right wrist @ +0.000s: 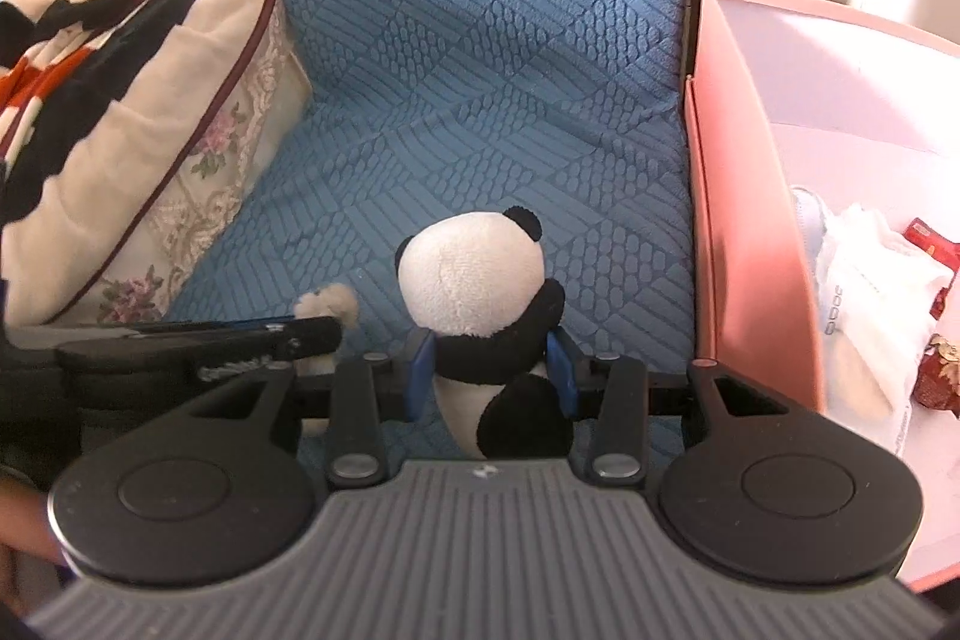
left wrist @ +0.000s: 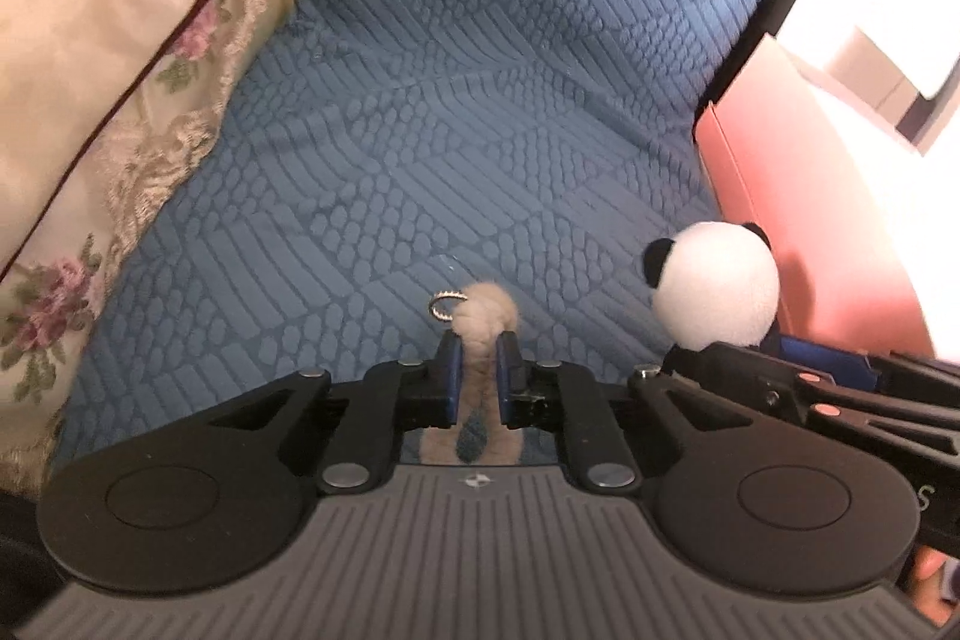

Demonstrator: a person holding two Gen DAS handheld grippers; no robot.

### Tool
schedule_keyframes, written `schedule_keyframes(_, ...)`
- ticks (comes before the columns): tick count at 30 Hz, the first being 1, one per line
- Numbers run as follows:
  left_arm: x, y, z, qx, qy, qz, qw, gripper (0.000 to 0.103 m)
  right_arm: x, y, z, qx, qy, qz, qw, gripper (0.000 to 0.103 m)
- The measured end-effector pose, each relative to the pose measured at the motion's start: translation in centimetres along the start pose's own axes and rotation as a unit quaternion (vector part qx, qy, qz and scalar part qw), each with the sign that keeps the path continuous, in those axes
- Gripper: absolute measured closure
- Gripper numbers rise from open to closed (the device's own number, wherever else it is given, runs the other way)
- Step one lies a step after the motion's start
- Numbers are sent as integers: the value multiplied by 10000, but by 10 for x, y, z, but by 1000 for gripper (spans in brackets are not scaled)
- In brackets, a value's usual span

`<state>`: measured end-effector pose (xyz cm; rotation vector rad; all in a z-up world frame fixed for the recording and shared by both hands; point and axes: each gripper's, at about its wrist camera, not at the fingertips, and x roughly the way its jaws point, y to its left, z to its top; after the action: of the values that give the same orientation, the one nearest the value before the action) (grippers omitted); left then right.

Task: Organize soft objects
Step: 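Lift and carry the hair tie and panda toward the pink shoebox with both tools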

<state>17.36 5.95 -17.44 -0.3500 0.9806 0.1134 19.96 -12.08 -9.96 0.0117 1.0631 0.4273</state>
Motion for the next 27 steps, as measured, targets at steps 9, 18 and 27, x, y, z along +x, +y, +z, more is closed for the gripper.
schedule_keyframes(9,-42,-1,14,-178,-130,-301,9993,89,-26,0,9,45,-102,61,9999,60)
schedule_keyframes(18,-85,-24,37,-156,-379,-530,9978,89,-70,-6,31,174,-472,139,9986,60)
schedule_keyframes(27,-104,-57,59,-216,-605,-985,9931,89,-112,-27,56,178,-888,-59,9959,60)
